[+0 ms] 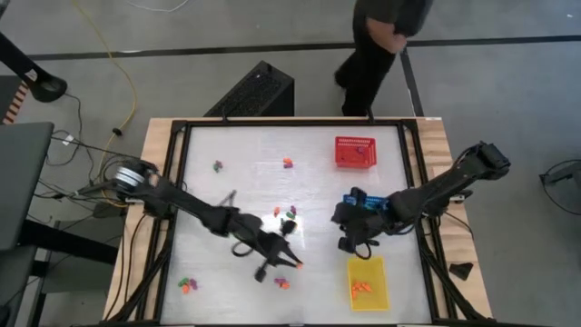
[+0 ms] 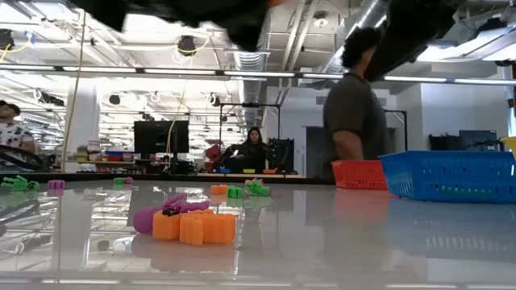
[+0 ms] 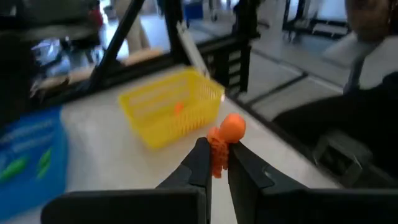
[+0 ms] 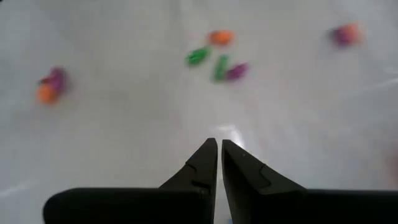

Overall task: Sort Halloween decoration
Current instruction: Put the orange skeleton toy into the yellow basket

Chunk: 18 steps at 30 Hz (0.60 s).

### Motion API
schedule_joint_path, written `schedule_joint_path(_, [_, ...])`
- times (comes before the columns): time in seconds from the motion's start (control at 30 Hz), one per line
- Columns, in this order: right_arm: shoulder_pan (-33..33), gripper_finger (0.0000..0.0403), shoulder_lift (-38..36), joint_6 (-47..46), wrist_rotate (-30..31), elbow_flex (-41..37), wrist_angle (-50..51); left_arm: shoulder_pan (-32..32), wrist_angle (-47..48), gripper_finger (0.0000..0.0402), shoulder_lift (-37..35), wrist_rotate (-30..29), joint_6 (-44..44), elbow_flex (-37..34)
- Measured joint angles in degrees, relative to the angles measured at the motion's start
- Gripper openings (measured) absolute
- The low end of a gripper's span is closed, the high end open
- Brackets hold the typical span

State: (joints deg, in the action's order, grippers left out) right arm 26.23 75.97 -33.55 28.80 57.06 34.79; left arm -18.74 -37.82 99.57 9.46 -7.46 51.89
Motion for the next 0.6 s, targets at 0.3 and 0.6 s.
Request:
schedule_joint_path(0.3, [2.99,0.0055,-2.07,-6.36,6.86,-0.02,6.65,0.0,5.54,0.0016,22.69,3.72,-0.29,26.71])
schedule_joint_path(0.6, [3.0,0.0055,-2.1,-10.03,7.47,-0.02,13.07,0.83,11.54,0.0016,34.53,3.25,-0.49,44.98])
